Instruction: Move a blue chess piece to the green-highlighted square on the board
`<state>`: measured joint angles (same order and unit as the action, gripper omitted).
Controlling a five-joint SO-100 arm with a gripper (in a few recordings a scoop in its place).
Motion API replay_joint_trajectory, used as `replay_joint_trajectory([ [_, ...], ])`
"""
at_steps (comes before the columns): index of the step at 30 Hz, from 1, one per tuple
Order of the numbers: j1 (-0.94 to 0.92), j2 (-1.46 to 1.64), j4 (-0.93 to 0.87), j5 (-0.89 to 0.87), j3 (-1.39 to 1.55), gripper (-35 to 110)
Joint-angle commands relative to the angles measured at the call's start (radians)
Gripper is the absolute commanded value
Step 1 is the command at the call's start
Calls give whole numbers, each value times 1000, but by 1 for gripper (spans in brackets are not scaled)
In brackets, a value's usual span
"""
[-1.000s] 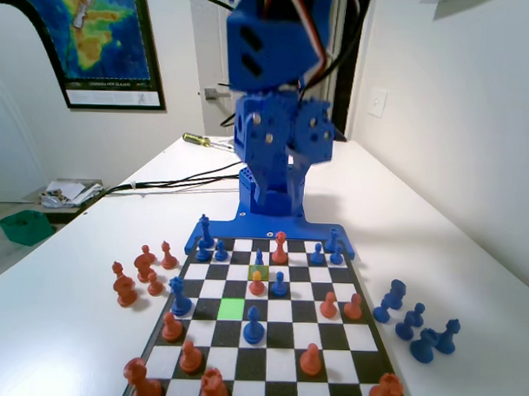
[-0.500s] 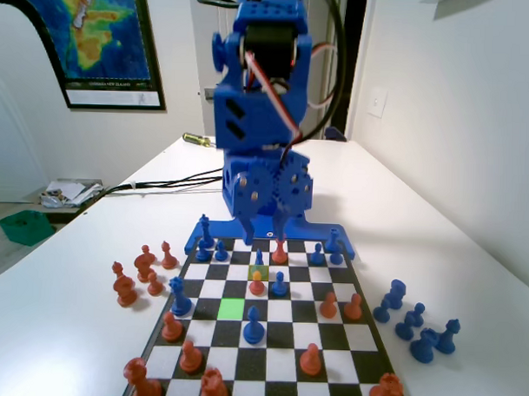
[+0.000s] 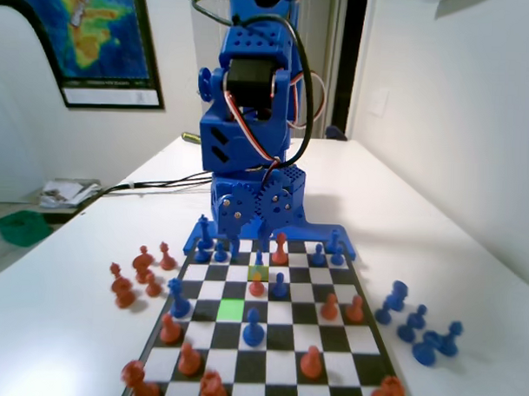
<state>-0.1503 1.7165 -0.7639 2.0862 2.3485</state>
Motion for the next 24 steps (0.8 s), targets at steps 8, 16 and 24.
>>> replay_joint_trajectory([
  [8, 5, 11, 43, -3, 32, 12],
  [16, 29, -9, 89, -20, 72, 12],
  [24, 44, -9, 98, -32, 100, 12],
])
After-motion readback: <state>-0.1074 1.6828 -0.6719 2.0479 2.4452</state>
